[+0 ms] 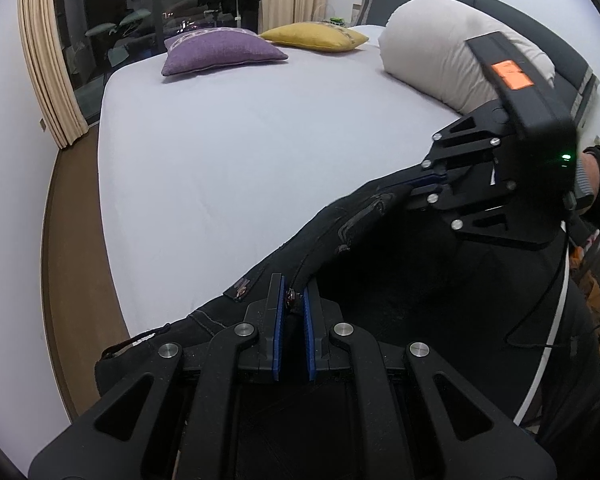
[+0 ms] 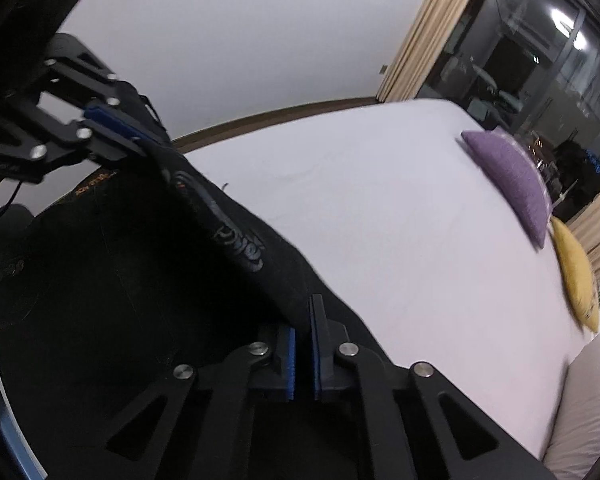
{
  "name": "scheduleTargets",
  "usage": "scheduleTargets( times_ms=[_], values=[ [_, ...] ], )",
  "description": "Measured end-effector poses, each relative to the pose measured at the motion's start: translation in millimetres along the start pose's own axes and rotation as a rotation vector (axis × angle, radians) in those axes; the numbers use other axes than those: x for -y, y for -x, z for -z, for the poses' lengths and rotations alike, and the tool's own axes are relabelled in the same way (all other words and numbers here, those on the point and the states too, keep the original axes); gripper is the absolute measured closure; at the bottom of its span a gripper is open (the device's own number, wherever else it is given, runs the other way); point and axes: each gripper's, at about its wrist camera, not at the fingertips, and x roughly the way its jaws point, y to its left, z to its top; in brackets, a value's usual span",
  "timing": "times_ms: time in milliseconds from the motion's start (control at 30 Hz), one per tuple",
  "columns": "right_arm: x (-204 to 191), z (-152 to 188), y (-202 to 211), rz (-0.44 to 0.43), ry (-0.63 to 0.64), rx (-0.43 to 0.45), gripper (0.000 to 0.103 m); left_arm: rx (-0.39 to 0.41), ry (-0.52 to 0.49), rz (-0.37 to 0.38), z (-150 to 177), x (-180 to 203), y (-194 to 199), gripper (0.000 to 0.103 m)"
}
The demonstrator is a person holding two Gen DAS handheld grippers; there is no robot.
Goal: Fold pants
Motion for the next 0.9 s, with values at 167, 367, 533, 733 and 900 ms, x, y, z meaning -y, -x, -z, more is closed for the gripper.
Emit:
scheduleTargets(
  times_ms=[167, 367, 533, 733, 900],
  values=[
    [-32.7, 17.9, 19.1, 0.041, 0.125, 0.004, 0.097, 0.005, -0.082, 0.022, 21.2, 19.3, 21.8, 0.095],
    [-111.8, 60.8, 23.8, 0.058, 0.316, -0.052, 0.097, -0.077, -0.175, 0.020, 79.9, 54.2, 30.1, 0.095],
    [-159.7, 85.1, 26.7, 0.083, 0.400, -0.078, 0.097, -0.177, -0.278, -0.007, 134.0, 83.7, 27.3, 0.095],
    [-214.4, 111.4, 30.4, 0.120, 0.540, -0.120, 0.097, -0.223, -0.390, -0.047, 180.8, 119.8, 39.8, 0.095],
    [-238.9, 120.5, 41.4, 0.124, 0.567, -0.135, 0.097, -0.228, -0.452, -0.039, 202.4, 137.4, 53.8, 0.095]
  ],
)
